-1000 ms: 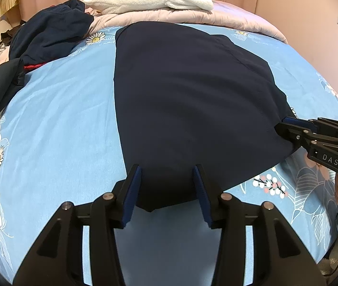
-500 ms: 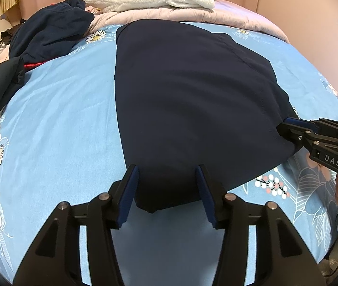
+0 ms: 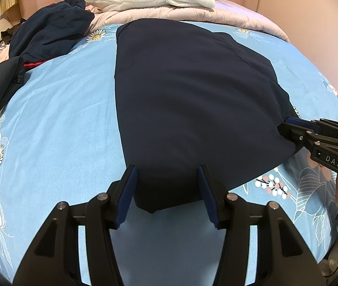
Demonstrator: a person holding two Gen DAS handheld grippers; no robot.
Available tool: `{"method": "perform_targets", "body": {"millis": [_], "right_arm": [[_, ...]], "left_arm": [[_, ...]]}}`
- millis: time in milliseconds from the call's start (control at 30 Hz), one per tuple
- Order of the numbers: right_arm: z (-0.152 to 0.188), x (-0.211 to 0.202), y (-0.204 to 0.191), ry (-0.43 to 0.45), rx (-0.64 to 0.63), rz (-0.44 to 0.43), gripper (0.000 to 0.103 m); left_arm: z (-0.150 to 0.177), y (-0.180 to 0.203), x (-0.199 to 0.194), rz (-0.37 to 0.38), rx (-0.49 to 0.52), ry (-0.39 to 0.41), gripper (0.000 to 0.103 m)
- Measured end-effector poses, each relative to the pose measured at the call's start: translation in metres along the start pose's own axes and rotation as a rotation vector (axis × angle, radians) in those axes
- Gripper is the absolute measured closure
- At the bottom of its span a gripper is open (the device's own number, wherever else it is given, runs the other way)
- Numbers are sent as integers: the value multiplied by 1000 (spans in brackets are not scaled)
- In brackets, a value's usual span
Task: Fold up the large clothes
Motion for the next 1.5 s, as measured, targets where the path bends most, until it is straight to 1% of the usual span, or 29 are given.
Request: {"method": "perform_targets", "body": {"millis": [267, 767, 933, 1133, 1333, 1400, 1467, 1500], "right_arm": [[1, -4, 3, -2, 16, 11, 80], [4, -6, 10, -4, 41, 27, 80], [8, -11, 17, -8, 94, 14, 78], [11, -17, 20, -7, 112, 25, 78], [14, -23, 23, -11, 132, 35, 78], [14, -24, 24, -14, 140, 41, 76], [14, -27, 26, -11, 149, 51, 71], [14, -28, 27, -8, 160, 53, 69]], "left_arm": [[2, -3, 0, -2, -5, -15, 45], [3, -8, 0, -2, -11, -25, 43], [5, -9, -2, -6, -16, -36, 43], [10, -10, -7, -24, -22, -50, 38], [16, -20, -12, -62, -54, -68, 38], [18, -23, -14, -69, -66, -71, 38], [19, -26, -17, -68, -83, -71, 37], [20, -29, -19, -68, -94, -67, 35]]}}
Point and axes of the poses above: each gripper's, at about its wrist camera, not at the fingertips, and x roughly the way its jaws point, y to its right, z to its underside, the point moved 3 cm from there along x, roughly the way its jaws point, and after that the axes turned 7 degrees about y, right-handed, at the moved point
